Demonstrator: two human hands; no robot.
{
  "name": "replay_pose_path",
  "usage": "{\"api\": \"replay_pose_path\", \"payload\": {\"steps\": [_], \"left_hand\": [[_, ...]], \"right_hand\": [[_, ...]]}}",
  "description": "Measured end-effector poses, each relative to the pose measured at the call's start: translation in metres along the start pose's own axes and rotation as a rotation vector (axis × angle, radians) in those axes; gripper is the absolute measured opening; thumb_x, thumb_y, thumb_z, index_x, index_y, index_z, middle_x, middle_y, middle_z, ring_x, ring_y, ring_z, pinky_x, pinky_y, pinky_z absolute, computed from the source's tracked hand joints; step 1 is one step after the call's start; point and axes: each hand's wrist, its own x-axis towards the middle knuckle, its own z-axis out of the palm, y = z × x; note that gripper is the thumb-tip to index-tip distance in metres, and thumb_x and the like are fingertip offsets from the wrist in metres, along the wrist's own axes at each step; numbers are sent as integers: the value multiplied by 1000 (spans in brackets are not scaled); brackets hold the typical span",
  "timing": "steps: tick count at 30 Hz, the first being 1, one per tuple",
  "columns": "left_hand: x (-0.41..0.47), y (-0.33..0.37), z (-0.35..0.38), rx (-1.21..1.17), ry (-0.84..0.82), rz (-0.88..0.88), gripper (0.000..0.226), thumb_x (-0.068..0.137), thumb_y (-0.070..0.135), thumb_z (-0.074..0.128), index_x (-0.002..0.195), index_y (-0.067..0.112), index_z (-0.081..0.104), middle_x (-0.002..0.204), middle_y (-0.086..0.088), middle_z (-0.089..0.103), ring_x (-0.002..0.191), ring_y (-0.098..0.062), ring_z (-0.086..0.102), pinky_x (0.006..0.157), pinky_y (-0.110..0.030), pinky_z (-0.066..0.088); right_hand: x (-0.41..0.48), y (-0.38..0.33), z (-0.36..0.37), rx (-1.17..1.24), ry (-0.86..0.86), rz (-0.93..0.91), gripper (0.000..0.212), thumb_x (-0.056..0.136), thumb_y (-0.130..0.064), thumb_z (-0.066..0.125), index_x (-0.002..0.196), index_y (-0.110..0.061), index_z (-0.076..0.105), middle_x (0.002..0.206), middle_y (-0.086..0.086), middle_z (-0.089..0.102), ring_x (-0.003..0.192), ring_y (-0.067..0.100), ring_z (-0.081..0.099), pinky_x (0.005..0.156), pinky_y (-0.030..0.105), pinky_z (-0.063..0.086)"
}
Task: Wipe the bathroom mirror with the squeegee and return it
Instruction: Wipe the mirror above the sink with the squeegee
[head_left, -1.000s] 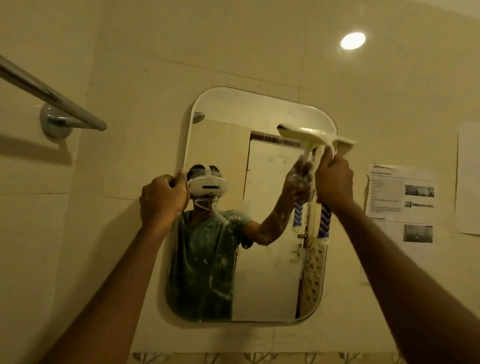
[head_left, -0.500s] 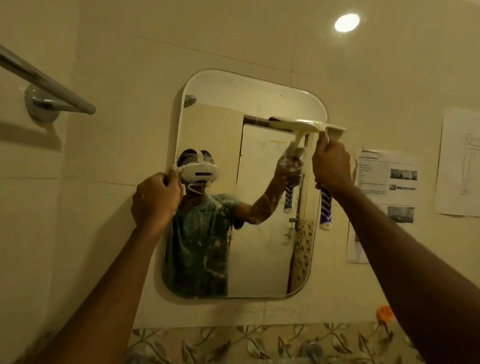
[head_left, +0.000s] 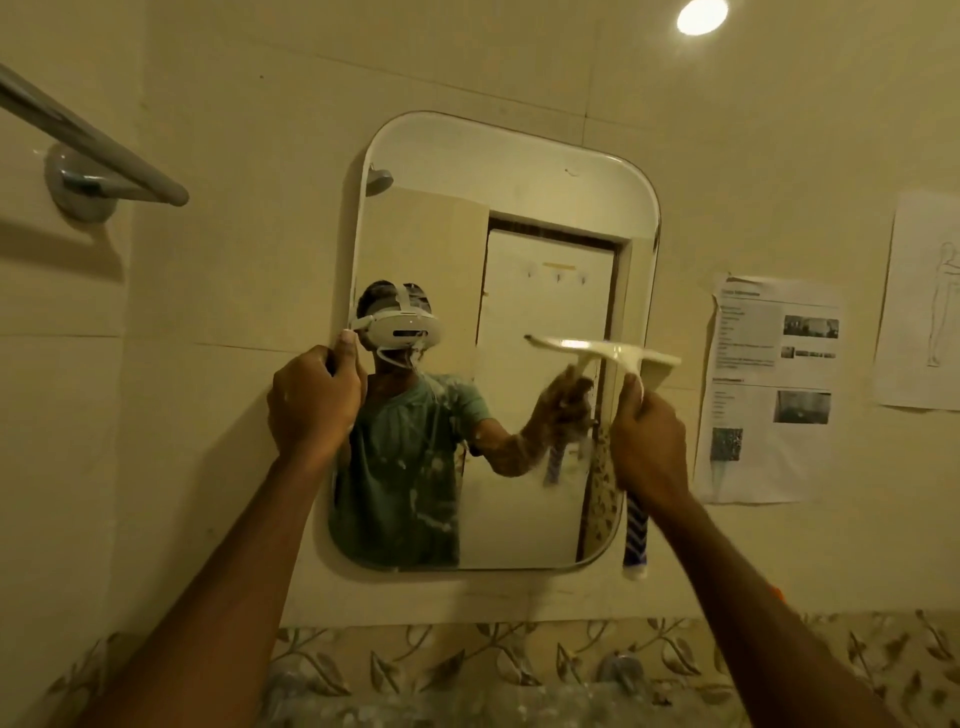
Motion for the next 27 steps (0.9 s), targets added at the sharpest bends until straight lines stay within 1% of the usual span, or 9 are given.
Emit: {"api": "replay_pose_path", "payload": {"steps": [3,6,10,14,17,19,21,23,27], "left_hand": [[-2,-2,0,3,4,2,52,99,52,35,75,13,58,64,1,52,60,-13,47,52,-25,28],[-3,-5,0,-10,-5,3,53,99,51,36,67,14,54,58,3,49,54,-9,45,49,-23,28],[-9,-13,4,-22,7,4,54,98,53,36,66,14,55,58,2,51,55,-10,47,50,-22,30],[-16,-18,7,-33,26,-29,53,98,53,37,69,14,56,58,3,50,54,-8,45,50,-22,29],[-18,-20,8,-39,39,-44,52,98,54,37,69,15,56,58,4,49,56,-11,46,50,-23,28],[-18,-21,9,-41,46,-34,53,98,55,36,70,15,56,61,3,51,60,-16,50,54,-25,31],[-18,-22,11,-37,53,-23,54,98,55,36,72,14,57,65,-1,55,65,-19,54,58,-28,35],[-18,-23,12,-26,55,-24,55,97,57,35,73,13,58,70,-4,58,68,-21,55,60,-30,35],[-22,-29,15,13,67,-17,57,96,59,33,75,13,58,72,-6,59,70,-23,55,61,-31,37]], "right_hand": [[42,-28,-15,0,14,-63,45,104,-46,27,89,-15,56,66,3,57,49,14,55,39,25,49],[56,-32,-12,10,45,-74,49,104,-46,26,87,-11,56,65,5,56,47,14,54,37,25,48],[19,4,6,26,43,-21,48,104,-46,27,87,-11,56,67,7,58,51,18,56,40,25,45],[-43,39,18,17,11,56,46,103,-48,29,81,-18,57,68,9,63,60,27,63,54,41,56],[-63,42,13,-9,-19,84,44,102,-51,29,82,-24,56,68,7,64,60,27,65,54,49,58],[-45,33,7,0,-17,40,45,103,-50,28,85,-22,58,69,8,64,60,27,65,53,47,58],[-11,15,-1,-4,13,-11,47,103,-49,27,87,-18,59,70,8,63,56,24,63,46,37,55],[17,-2,-5,15,31,-45,48,103,-49,27,85,-15,57,67,7,59,51,20,57,42,28,48],[13,6,3,19,48,-20,50,103,-48,28,86,-12,58,67,8,60,52,18,56,41,25,44]]}}
